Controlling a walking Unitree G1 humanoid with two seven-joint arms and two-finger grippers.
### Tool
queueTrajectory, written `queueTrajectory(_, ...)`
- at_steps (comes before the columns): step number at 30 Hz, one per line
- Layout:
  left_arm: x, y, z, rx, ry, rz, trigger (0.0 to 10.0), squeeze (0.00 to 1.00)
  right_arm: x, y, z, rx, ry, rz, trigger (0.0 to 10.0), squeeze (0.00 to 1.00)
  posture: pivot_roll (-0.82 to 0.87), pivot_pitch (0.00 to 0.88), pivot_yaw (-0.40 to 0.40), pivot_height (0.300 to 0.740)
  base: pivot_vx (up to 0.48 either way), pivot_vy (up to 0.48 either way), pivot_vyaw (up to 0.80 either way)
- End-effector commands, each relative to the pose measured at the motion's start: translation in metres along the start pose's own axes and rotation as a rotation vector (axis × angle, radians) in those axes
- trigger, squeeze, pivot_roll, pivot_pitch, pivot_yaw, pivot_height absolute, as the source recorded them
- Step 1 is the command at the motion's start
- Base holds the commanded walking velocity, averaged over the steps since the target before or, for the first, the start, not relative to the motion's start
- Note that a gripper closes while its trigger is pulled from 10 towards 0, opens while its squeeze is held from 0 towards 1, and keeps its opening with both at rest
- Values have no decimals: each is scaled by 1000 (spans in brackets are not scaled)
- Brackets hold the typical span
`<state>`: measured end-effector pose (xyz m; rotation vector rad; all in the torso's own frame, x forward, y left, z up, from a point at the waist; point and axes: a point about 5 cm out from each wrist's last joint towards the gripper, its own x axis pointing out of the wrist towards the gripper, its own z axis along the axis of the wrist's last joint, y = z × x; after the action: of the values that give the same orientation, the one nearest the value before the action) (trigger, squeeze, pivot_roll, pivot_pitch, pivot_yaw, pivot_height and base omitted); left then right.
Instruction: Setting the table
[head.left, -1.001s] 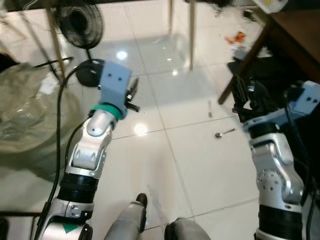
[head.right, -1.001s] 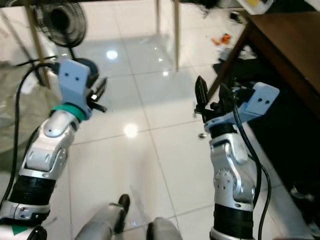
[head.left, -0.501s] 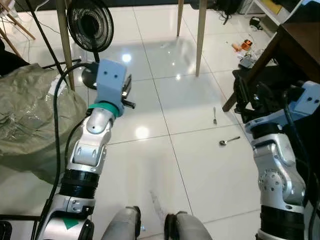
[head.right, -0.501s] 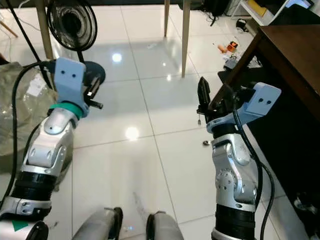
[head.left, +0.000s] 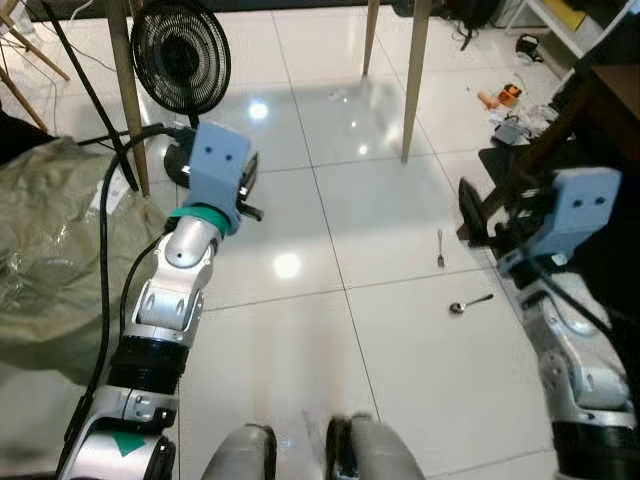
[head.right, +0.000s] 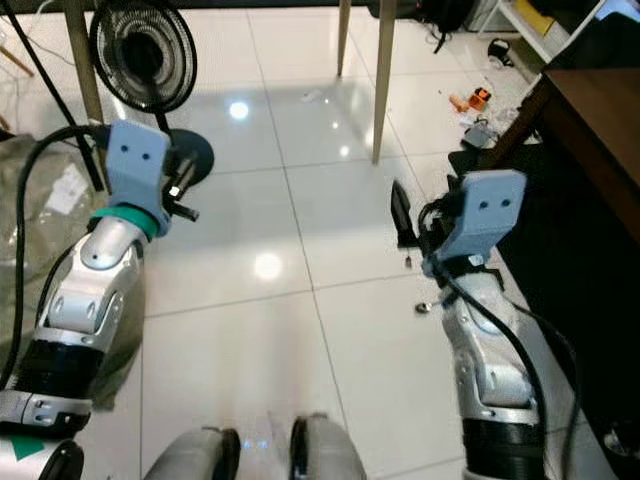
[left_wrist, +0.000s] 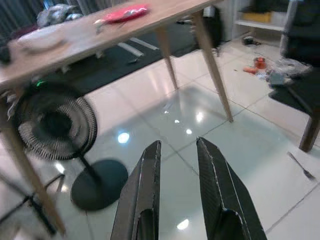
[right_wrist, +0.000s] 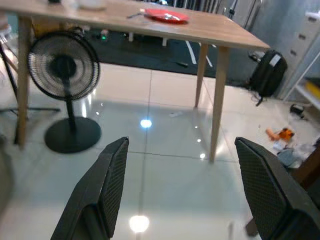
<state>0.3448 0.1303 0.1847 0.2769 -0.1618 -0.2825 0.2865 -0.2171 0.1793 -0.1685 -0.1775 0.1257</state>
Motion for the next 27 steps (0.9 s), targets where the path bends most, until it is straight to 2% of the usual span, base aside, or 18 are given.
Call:
queueTrajectory(1,0,-3,-2,19,-2,-25,10000,0,-2,0,-2,-29,7,13,10000,0,106,85,11,740,480,0,0)
queueTrajectory(3,2,0,-1,27,-3,-25,10000,0,-3,-1,-5,-82,17,35,10000,0,105,85,15,740,471,0,0)
queueTrajectory(8,2,-2,1,30,-10,-38,10000,0,-4,-2,-6,-119,27,85,10000,0,108,89,18,740,467,0,0)
queueTrajectory(13,1,-4,0,27,-13,-45,10000,0,-3,-4,-5,-109,20,85,10000,0,108,89,18,740,463,0,0)
queueTrajectory(15,1,-5,1,23,-14,-46,10000,0,-2,-4,-5,-64,17,78,10000,0,113,93,16,740,465,0,0)
queueTrajectory(21,0,-8,1,37,-31,-76,10000,0,-2,-2,-6,-20,16,79,10000,0,113,92,21,740,463,0,0)
queueTrajectory(27,0,-10,1,52,-38,-108,10000,0,-2,-1,-7,-17,14,82,10000,0,113,90,24,740,458,0,0)
